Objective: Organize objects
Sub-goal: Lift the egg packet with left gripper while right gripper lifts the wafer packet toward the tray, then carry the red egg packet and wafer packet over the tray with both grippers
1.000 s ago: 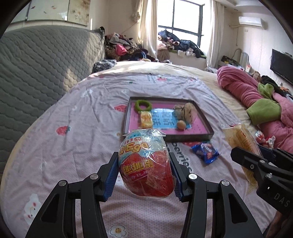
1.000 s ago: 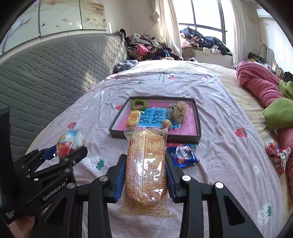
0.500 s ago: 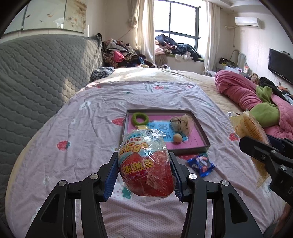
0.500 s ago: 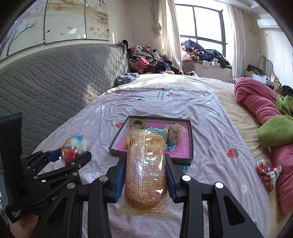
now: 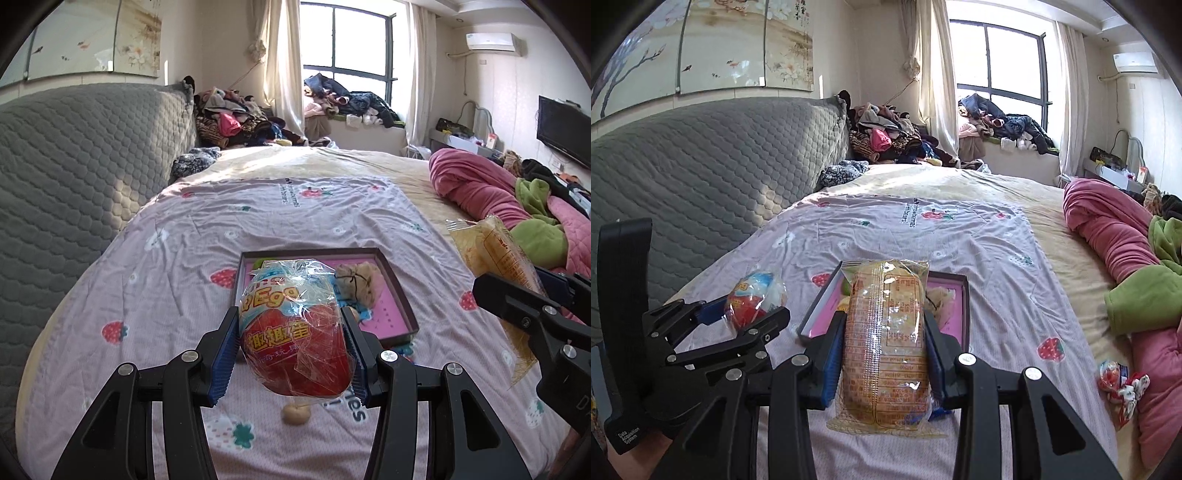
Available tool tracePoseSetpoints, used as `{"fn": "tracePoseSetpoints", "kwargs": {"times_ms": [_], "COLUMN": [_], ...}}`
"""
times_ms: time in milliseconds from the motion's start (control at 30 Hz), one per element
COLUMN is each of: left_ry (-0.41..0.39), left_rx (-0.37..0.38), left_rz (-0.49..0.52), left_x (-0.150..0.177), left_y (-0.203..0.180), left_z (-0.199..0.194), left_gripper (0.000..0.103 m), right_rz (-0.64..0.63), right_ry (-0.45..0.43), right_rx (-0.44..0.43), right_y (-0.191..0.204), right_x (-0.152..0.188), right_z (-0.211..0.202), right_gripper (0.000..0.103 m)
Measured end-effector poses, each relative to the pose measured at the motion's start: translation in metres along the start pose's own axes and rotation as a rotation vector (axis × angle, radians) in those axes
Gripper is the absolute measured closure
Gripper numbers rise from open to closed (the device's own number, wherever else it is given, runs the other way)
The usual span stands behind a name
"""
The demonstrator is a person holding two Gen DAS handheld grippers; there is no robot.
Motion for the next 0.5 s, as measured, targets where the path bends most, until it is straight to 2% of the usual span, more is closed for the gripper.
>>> {"fn": "tracePoseSetpoints", "kwargs": {"times_ms": [500], "left_ry": [0.009], "left_rx": [-0.006], "left_rz": [-0.013], "left_x": [-0.034], "left_y": [-0.011], "left_z": [0.052], "left_gripper": [0.050], "right_rz": [-0.009], "right_ry": [-0.044], "right_rx": [-0.015], "right_y": [-0.024], "right_x": [-0.026], "right_z": [0.027], "right_gripper": [0.064]}}
Point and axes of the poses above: each gripper's, at about its wrist camera, not at the fingertips, and z roughly the way its jaws point, y to its left, x to its underside, the point moved 1 cm from there along z, roughly the way its jaws point, and after that the axes turned 11 degrees about -z, right-handed, at the moved point
